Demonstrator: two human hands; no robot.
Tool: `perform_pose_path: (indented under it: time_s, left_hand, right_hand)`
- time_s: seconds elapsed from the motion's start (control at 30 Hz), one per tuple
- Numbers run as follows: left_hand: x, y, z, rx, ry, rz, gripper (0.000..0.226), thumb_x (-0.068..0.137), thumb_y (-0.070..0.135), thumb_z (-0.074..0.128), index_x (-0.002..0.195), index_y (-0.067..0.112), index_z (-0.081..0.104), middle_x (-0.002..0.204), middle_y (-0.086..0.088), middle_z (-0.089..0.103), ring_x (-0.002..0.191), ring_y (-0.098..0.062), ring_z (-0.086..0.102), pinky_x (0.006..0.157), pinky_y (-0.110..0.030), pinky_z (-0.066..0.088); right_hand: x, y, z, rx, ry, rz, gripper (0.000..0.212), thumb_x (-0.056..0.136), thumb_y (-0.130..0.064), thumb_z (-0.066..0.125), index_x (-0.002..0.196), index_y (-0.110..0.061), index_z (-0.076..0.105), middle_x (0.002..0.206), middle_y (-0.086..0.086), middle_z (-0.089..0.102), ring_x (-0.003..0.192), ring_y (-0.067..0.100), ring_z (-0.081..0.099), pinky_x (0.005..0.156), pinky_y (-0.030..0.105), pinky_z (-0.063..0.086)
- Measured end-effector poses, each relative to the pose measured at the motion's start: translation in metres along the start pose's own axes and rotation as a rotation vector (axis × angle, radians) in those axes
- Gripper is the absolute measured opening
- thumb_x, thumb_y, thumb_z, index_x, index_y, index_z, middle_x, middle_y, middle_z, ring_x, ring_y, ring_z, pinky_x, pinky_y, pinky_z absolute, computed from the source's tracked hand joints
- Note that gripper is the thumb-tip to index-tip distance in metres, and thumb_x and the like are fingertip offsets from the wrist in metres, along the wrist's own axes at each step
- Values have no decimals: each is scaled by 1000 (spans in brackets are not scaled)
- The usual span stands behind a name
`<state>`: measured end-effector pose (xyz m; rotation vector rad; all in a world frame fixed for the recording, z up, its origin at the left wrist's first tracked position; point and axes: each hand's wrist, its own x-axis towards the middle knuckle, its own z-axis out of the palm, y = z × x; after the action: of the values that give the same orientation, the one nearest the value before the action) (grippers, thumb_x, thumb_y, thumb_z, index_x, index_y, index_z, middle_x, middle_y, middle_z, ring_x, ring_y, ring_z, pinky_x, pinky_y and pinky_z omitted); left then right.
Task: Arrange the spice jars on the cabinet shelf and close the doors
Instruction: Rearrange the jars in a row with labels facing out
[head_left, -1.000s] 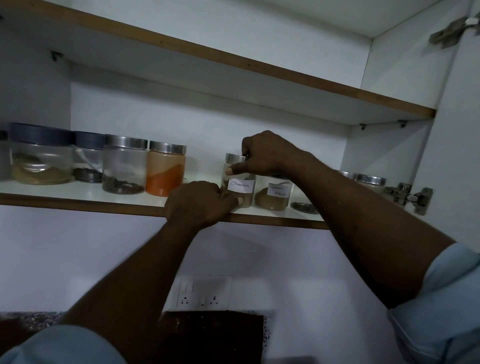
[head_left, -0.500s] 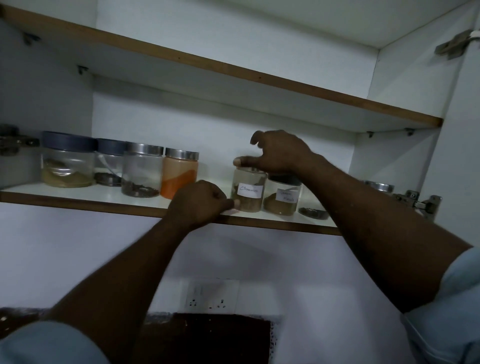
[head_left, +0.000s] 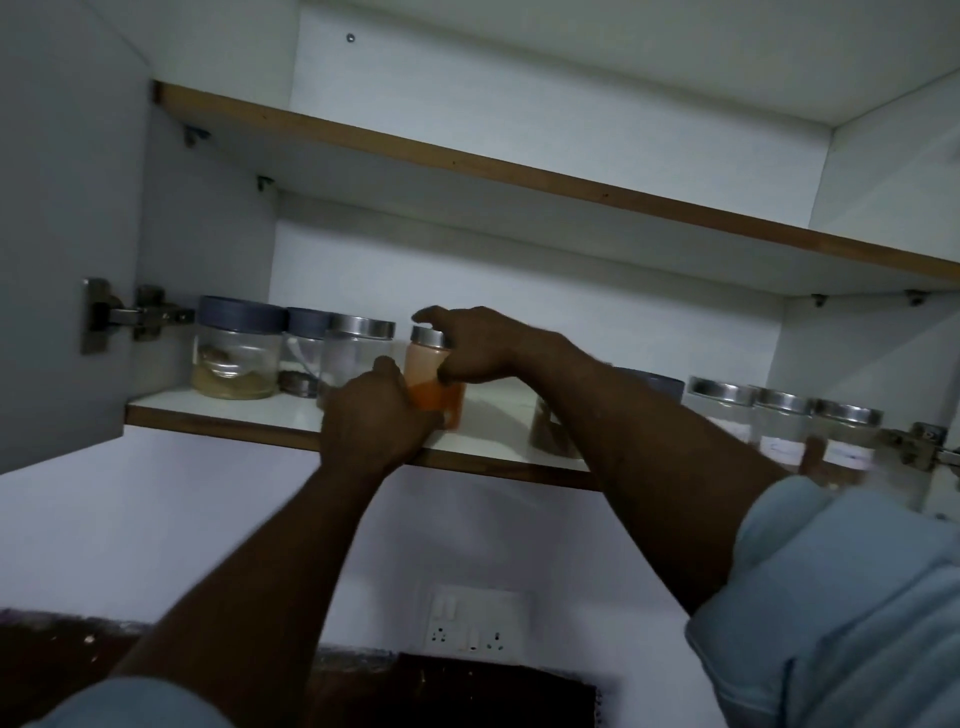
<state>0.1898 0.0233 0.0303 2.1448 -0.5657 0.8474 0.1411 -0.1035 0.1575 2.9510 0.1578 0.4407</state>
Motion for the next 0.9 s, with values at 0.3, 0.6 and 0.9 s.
perform_pose_path:
  time_s: [0.3,0.6,0.9]
  left_hand:
    - [-1,10,6,68,-239,17,108,51,103,48,125,24,51,112,-2,69,97,-25,66,76,-37,49]
    - [41,18,2,-231,-704,31,102,46,80,70,128,20,65,129,-3,66,95,-16,60,87,-36,48]
    - [38,10,22,-47,-528,208,94,57,83,74,129,25,59,121,2,68,91,-14,59,83,-34,53]
  right_hand:
    - [-19,2,-14,-398,34,194,89,78,-88,50,134,-20,59,125,8,62,113,27,59,92,45,52]
    - [-40,19,-24,-252,33,216,70,90,-71,56,113,-7,74,116,9,72,106,24,67,88,39,54]
    - [-44,29,-16,-236,87,257,67,87,-75,56,109,-13,67,90,-1,68,80,11,58,69,30,46]
